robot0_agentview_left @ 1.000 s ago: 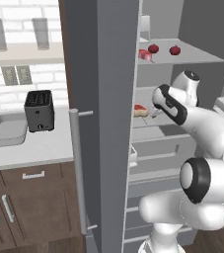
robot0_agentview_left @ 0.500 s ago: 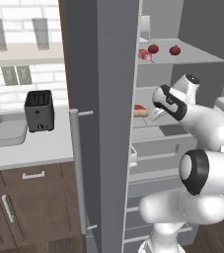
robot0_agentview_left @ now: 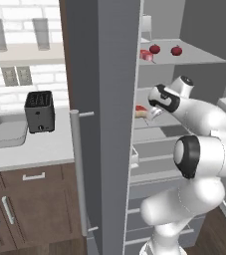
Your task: Place one tomato and one steak in each tupperware on the nearby counter, to pack two identical lunches.
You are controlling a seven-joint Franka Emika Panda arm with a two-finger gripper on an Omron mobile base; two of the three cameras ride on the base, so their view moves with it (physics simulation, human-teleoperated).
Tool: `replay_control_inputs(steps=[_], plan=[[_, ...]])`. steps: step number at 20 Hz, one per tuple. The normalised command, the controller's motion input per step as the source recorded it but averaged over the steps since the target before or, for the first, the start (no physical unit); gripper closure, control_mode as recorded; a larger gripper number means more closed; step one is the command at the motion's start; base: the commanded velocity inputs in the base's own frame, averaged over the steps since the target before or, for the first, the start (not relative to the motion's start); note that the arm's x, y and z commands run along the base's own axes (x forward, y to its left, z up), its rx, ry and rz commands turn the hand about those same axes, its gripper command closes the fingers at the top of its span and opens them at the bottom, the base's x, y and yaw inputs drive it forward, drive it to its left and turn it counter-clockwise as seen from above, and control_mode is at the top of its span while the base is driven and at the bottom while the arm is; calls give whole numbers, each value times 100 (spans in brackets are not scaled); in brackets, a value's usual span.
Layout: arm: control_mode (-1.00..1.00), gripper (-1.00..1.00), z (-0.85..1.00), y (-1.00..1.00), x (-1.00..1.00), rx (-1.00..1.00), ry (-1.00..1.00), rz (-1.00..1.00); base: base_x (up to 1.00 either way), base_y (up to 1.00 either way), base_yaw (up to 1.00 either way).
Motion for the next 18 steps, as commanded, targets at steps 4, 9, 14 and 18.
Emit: replay_control_inputs(steps=[4, 9, 14, 18], plan=[[-100, -100, -8, 16, 37, -2, 0, 0, 0, 0, 0], [-100, -100, -30, 2, 16, -1, 0, 3, 0, 0, 0], [-100, -100, -21, 0, 26, 0, 0, 6, 0, 0, 0], [-100, -100, -8, 0, 34, 0, 0, 6, 0, 0, 0]])
